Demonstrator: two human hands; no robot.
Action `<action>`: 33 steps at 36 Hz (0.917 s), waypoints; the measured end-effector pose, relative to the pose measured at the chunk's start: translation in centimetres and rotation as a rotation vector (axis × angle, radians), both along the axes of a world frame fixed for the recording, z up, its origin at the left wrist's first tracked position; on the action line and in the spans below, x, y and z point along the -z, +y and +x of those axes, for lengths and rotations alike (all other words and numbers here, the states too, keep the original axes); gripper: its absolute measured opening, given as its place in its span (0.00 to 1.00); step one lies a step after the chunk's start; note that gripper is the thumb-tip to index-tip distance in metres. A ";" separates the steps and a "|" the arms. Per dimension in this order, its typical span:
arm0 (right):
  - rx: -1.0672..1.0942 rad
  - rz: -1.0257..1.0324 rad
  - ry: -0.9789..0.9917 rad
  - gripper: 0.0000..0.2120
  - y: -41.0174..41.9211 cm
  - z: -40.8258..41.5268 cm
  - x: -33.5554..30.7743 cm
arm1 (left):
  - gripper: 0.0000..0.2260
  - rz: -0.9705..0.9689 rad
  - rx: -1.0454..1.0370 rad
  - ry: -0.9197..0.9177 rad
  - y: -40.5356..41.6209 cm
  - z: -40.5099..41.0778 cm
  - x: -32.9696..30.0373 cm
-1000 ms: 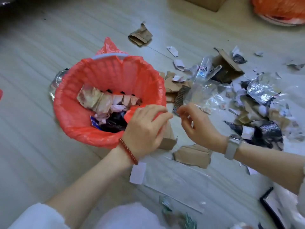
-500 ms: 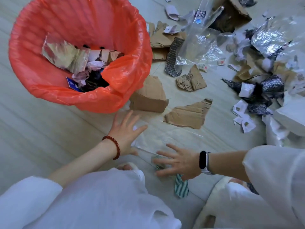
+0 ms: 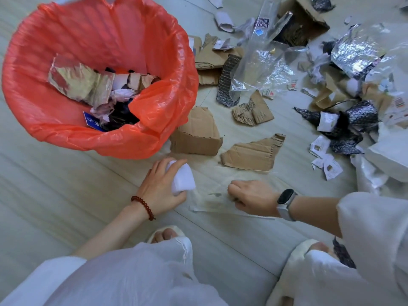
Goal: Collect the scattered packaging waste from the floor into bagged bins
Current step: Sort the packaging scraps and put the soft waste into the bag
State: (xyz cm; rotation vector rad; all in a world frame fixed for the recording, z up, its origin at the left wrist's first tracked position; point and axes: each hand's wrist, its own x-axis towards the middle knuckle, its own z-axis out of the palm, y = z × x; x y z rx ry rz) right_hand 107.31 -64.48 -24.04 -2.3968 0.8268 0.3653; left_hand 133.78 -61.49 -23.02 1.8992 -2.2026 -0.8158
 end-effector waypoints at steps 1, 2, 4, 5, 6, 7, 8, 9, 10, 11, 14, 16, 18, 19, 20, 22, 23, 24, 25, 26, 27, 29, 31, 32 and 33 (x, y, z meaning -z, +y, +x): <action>0.041 -0.015 0.037 0.10 -0.4 -0.5 -0.2 | 0.31 0.003 -0.001 0.016 -0.1 -0.1 0.1; 0.076 -0.033 0.074 0.12 -0.6 -1.0 -0.3 | 0.32 0.017 0.011 0.021 -0.2 -0.3 0.2; 0.084 -0.114 0.153 0.17 -0.9 -2.1 0.1 | 0.32 0.036 0.069 -0.008 -0.3 -0.8 0.4; 0.055 -0.148 0.215 0.21 -0.8 -2.5 0.5 | 0.32 0.038 0.103 -0.033 -0.3 -1.1 0.5; 0.025 -0.148 0.285 0.25 -0.6 -2.7 0.9 | 0.31 0.043 0.132 -0.060 -0.2 -1.5 0.7; -0.003 -0.162 0.342 0.30 -0.5 -2.9 1.1 | 0.31 0.047 0.160 -0.083 0.0 -1.8 0.9; -0.004 -0.178 0.384 0.35 -0.3 -3.0 1.5 | 0.30 0.050 0.184 -0.102 0.1 -2.1 1.0; 0.008 -0.176 0.404 0.39 -0.1 -2.8 1.7 | 0.31 0.043 0.207 -0.116 0.4 -2.3 1.3; 0.017 -0.177 0.410 0.42 0.2 -2.5 1.9 | 0.32 0.039 0.225 -0.127 0.6 -2.5 1.5; 0.018 -0.186 0.398 0.44 0.2 -2.2 2.0 | 0.33 0.038 0.238 -0.134 0.8 -2.6 1.8; 0.091 -0.169 0.352 0.44 0.3 -1.6 2.2 | 0.36 0.034 0.243 -0.143 0.9 -2.7 2.1; 0.126 -0.179 0.371 0.45 0.5 -0.9 1.8 | 0.36 0.035 0.236 -0.142 0.8 -2.8 2.2; 0.143 -0.201 0.360 0.44 0.7 -0.2 1.7 | 0.36 0.035 0.235 -0.145 0.8 -2.8 2.3; 0.169 -0.184 0.359 0.43 0.7 0.1 1.6 | 0.36 0.038 0.235 -0.142 0.8 -2.9 2.4; 0.204 -0.159 0.361 0.41 0.7 0.2 1.6 | 0.36 0.045 0.231 -0.135 0.8 -2.9 2.4; 0.284 -0.101 0.368 0.38 0.7 0.1 1.7 | 0.34 0.057 0.211 -0.117 0.8 -3.0 2.4; 0.317 -0.061 0.365 0.36 0.7 0.0 1.8 | 0.34 0.064 0.196 -0.105 0.8 -3.0 2.4; 0.348 -0.016 0.347 0.33 0.8 -0.2 2.0 | 0.33 0.072 0.177 -0.094 0.8 -3.1 2.3; 0.377 0.028 0.319 0.30 0.9 -0.3 2.1 | 0.33 0.075 0.161 -0.083 0.8 -3.2 2.3; 0.397 0.073 0.298 0.27 1.0 -0.4 2.2 | 0.32 0.073 0.147 -0.071 0.7 -3.2 2.3; 0.403 0.114 0.285 0.26 1.0 -0.5 2.0 | 0.33 0.070 0.135 -0.057 0.7 -3.2 2.3; 0.390 0.187 0.263 0.26 0.9 -0.6 1.5 | 0.32 0.057 0.120 -0.035 0.4 -3.3 2.1; 0.360 0.219 0.240 0.27 0.1 -0.7 0.2 | 0.30 0.008 0.120 -0.019 0.0 -3.6 1.5; 0.350 0.206 0.223 0.28 -0.4 -1.0 -0.7 | 0.28 -0.033 0.122 -0.002 -0.3 -3.8 1.1; 0.354 0.184 0.197 0.29 -1.2 -1.4 -1.6 | 0.28 -0.079 0.129 0.023 -0.7 -4.1 0.6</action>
